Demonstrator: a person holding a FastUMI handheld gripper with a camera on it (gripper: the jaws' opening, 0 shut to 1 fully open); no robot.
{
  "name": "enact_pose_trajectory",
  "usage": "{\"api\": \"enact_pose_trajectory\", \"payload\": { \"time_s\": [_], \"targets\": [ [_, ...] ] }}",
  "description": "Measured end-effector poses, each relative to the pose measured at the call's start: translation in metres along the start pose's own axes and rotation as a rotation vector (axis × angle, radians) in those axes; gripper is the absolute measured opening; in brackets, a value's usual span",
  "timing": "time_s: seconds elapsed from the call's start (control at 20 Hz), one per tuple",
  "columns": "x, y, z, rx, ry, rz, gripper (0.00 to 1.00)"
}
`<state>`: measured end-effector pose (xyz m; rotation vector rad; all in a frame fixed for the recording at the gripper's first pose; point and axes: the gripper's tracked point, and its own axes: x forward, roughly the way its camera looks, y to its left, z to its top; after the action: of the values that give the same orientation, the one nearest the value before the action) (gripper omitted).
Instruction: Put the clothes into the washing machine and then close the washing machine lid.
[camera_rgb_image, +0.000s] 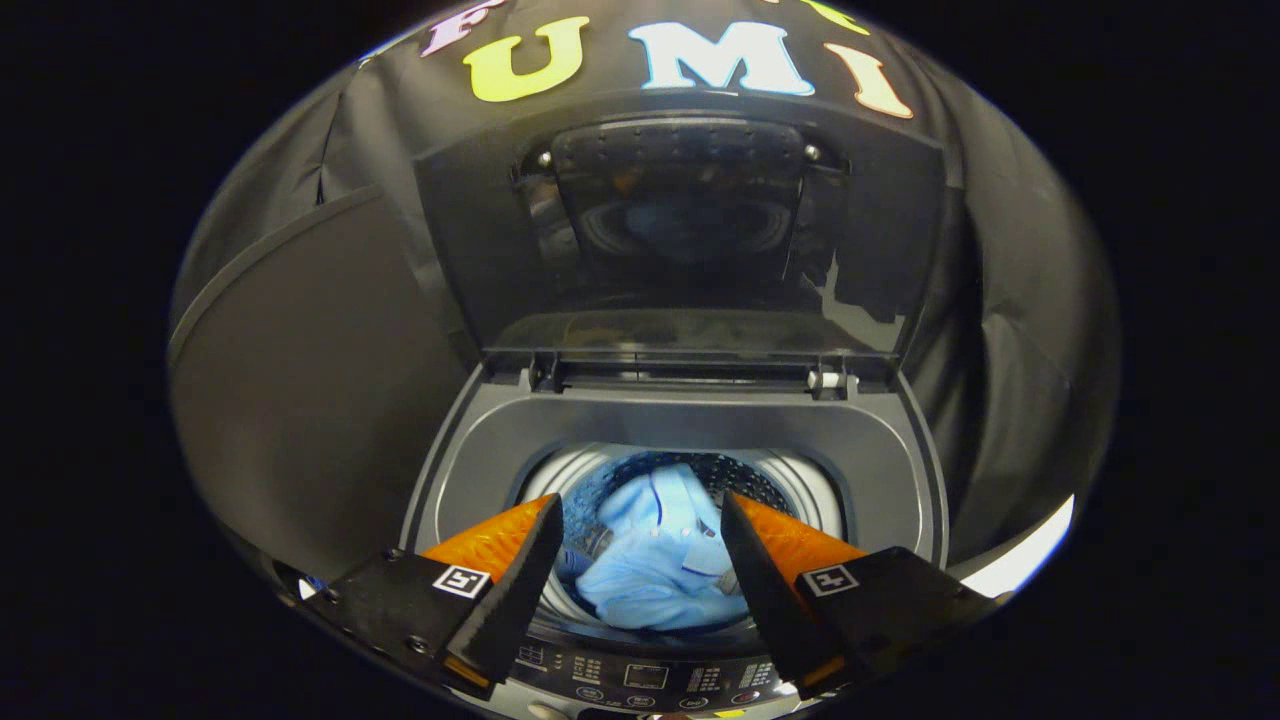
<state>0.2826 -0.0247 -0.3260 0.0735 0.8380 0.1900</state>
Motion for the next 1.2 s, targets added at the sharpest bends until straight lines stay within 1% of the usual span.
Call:
{"api": "enact_pose_trajectory", "payload": {
  "time_s": [0.2, 0.45, 0.7, 1.0, 1.2],
  "targets": [
    [-0.029, 0.004, 0.039, 0.006, -0.143, 0.017, 0.97],
    [-0.062, 0.008, 0.083, 0.006, -0.285, 0.028, 0.97],
    [-0.092, 0.007, 0.117, -0.057, -0.404, -0.007, 0.97],
    [-0.106, 0.008, 0.155, -0.088, -0.540, -0.033, 0.97],
    [-0.101, 0.006, 0.184, -0.083, -0.595, -0.050, 0.97]
  ]
}}
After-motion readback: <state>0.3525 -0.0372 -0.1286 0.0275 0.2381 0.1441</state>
